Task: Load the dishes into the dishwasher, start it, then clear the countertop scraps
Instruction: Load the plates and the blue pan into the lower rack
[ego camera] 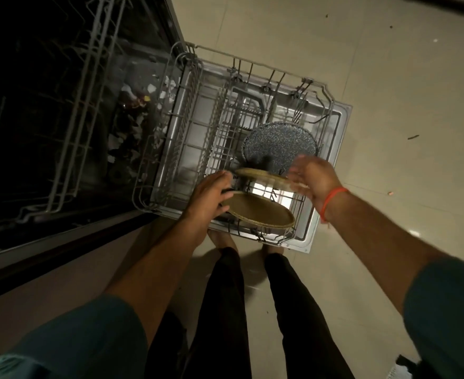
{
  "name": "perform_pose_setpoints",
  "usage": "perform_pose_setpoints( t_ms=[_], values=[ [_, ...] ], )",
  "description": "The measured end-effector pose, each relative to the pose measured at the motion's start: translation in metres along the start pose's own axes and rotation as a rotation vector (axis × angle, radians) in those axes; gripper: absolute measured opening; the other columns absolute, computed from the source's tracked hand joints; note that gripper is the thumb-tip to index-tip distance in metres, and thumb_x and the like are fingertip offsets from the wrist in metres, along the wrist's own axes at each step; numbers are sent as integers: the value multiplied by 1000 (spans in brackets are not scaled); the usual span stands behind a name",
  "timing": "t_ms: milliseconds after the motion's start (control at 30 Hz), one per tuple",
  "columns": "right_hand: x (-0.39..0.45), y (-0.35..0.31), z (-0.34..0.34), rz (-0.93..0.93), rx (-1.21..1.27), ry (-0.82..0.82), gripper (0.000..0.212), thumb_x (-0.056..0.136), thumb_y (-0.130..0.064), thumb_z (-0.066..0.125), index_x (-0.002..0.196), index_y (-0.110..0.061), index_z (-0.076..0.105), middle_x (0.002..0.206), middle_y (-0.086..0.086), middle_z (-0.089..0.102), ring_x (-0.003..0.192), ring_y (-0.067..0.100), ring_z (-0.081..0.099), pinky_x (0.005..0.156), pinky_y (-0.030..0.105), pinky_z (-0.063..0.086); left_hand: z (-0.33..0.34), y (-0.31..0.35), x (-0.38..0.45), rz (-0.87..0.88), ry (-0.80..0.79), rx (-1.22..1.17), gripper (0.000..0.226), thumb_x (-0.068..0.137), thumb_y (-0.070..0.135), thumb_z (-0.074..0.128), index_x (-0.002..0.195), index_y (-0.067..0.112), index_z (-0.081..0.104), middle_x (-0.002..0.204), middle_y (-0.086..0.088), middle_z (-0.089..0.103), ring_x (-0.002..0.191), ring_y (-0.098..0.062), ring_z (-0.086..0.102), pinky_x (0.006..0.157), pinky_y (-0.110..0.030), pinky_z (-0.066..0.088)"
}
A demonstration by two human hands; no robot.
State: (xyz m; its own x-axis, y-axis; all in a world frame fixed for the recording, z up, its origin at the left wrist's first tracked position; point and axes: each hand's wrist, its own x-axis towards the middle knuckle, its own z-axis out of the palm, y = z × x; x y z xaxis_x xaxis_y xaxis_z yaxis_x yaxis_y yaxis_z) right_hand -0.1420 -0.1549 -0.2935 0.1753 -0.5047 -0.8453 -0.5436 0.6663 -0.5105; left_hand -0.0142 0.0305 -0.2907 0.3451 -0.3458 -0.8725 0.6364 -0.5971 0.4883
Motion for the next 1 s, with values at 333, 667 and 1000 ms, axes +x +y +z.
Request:
perform_pose_setpoints(
  t_ms=[333, 667, 1000],
  values=[
    [53, -32, -42, -18, -196, 21, 32, 101, -26, 57, 132, -18, 56, 107, 6, 63, 88, 17, 62, 64, 29, 50, 26, 32, 32, 27, 2, 114, 32, 106, 44, 49, 134, 31, 56, 136, 2, 62, 117, -17, 64, 104, -42, 52],
    [108, -24, -49, 59, -240, -58, 57, 102, -23, 55, 153, -31, 31, 117, 19, 70, 108, 27, 71, 97, 44, 56, 66, 71, 119, 37, -52, 357, 27, 108, 32, 49, 135, 31, 52, 133, -5, 61, 110, -18, 65, 89, -35, 55],
    [116, -36, -40, 42, -277, -73, 23, 98, -16, 61, 121, -13, 58, 106, 11, 66, 91, 22, 64, 79, 33, 56, 81, 83, 146, -14, -126, 644, 30, 107, 27, 51, 135, 19, 59, 118, -4, 66, 104, -18, 66, 87, -34, 53]
  ],
)
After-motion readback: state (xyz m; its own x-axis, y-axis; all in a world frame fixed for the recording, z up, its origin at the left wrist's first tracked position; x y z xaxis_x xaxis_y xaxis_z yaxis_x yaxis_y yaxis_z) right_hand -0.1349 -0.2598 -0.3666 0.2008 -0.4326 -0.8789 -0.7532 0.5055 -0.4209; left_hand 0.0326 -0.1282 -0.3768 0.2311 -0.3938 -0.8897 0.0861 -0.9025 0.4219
